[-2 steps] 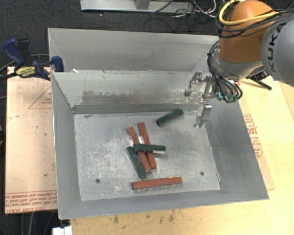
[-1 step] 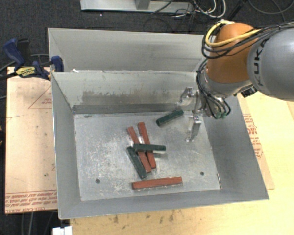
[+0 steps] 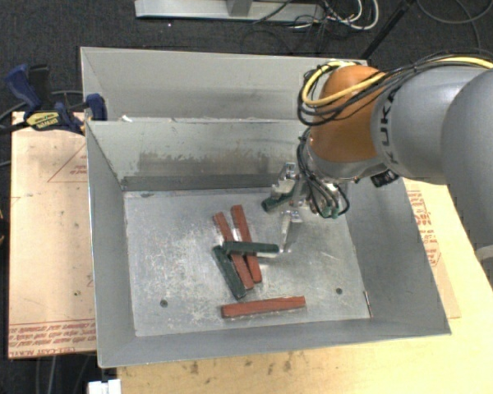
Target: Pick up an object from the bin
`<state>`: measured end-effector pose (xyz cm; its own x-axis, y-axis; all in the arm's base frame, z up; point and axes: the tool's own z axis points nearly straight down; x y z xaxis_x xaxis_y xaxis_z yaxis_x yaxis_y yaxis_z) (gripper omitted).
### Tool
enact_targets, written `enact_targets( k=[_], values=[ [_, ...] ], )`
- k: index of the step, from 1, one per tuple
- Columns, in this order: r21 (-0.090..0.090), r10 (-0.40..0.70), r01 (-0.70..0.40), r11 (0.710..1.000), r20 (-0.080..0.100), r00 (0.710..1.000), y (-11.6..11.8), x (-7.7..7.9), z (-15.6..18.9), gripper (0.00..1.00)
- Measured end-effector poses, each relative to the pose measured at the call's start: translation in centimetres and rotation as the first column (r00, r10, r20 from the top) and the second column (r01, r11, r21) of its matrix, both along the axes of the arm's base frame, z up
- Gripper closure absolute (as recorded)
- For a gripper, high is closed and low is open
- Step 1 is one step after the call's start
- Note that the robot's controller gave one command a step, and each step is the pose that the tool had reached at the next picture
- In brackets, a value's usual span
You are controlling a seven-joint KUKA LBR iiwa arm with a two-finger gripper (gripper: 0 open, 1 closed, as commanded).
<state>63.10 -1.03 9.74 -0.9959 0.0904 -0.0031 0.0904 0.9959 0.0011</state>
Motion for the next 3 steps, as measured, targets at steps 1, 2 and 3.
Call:
enact_targets(
  k=[1, 2, 3],
  values=[
    [0.000, -0.074, 0.074, 0.997, 0.013, 0.997, -1.03, 0.99, -1.97, 1.00],
    [0.001, -0.072, 0.072, 0.997, -0.003, 0.997, -0.91, 0.67, -2.14, 0.00],
    [0.001, -0.072, 0.072, 0.997, -0.003, 0.997, -0.91, 0.68, -2.13, 0.00]
  ],
)
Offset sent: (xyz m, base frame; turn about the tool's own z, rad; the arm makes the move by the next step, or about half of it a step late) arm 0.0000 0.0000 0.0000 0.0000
